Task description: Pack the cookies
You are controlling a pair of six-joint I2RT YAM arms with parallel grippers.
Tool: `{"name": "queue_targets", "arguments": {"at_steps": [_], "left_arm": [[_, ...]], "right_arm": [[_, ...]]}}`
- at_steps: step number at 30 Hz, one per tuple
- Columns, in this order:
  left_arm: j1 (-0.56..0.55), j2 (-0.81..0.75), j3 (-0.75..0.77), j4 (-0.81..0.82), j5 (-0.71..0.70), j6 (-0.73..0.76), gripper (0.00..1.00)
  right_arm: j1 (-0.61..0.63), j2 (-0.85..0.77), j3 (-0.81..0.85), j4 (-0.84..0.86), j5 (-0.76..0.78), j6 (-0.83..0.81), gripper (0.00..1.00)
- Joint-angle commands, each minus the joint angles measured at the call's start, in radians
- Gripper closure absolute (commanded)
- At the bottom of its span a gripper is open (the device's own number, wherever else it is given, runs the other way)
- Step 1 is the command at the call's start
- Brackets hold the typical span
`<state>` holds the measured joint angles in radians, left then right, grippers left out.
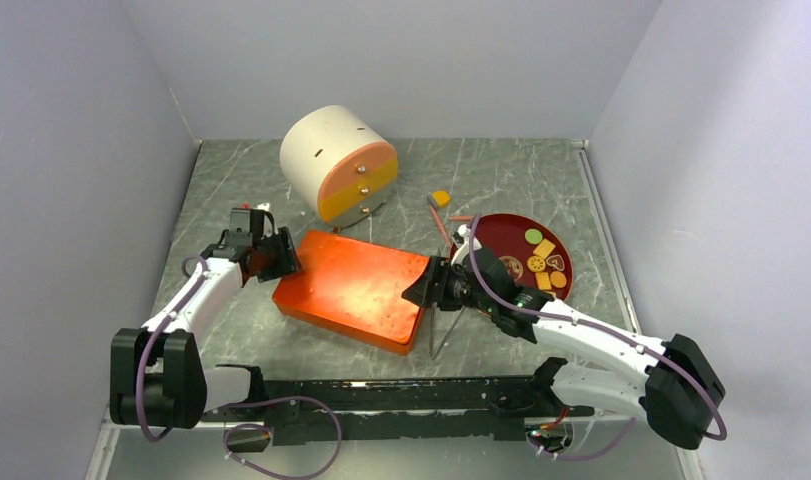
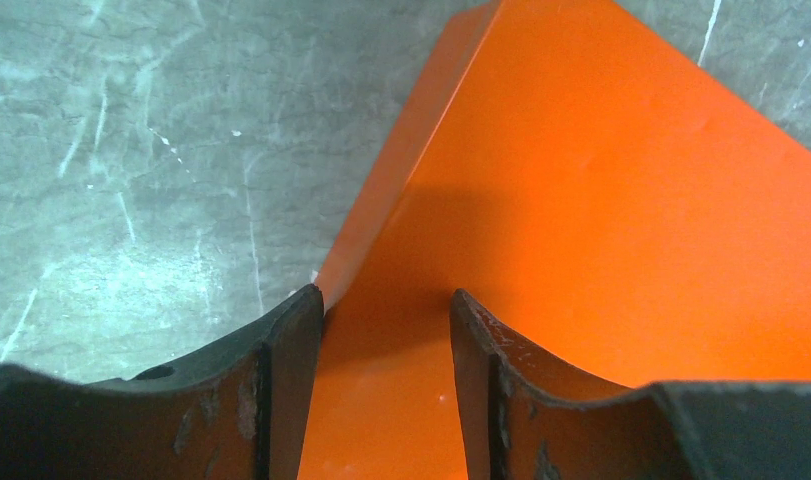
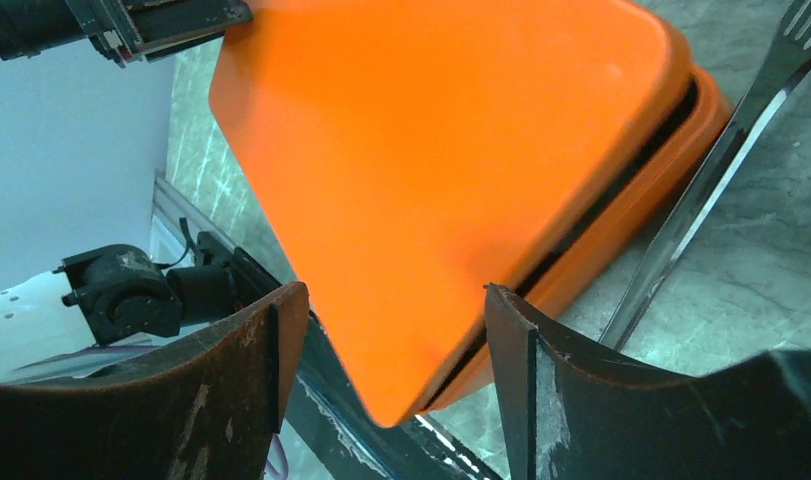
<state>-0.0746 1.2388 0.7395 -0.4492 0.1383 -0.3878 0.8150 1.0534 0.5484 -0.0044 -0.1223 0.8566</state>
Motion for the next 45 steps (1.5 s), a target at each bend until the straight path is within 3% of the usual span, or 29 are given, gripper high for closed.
{"name": "queue_targets", "arguments": {"at_steps": [1,12,17,28,45], "left_arm": [[-0.033,-0.010,-0.022,-0.037,0.087,-0.020,0.46],[-0.048,-0.007,-0.021,-0.036,0.086,-0.014,0.45],[-0.048,-0.036,0.001,-0.051,0.055,-0.016,0.39],[-0.048,-0.052,0.052,-0.066,-0.007,-0.002,0.25],[-0.048,0.002,0.028,-0.052,-0.018,-0.006,0.27]], "right_arm": [[0.010,-0.042,-0.018,0.028,0.042,0.004,0.31],[0.009,-0.037,-0.005,-0.083,0.133,-0.002,0.31],[0.010,-0.036,0.015,-0.175,0.209,-0.013,0.31],[0.010,0.020,0.014,-0.130,0.204,-0.013,0.31],[0.008,0.079,-0.050,-0.180,0.193,-0.013,0.64]]}}
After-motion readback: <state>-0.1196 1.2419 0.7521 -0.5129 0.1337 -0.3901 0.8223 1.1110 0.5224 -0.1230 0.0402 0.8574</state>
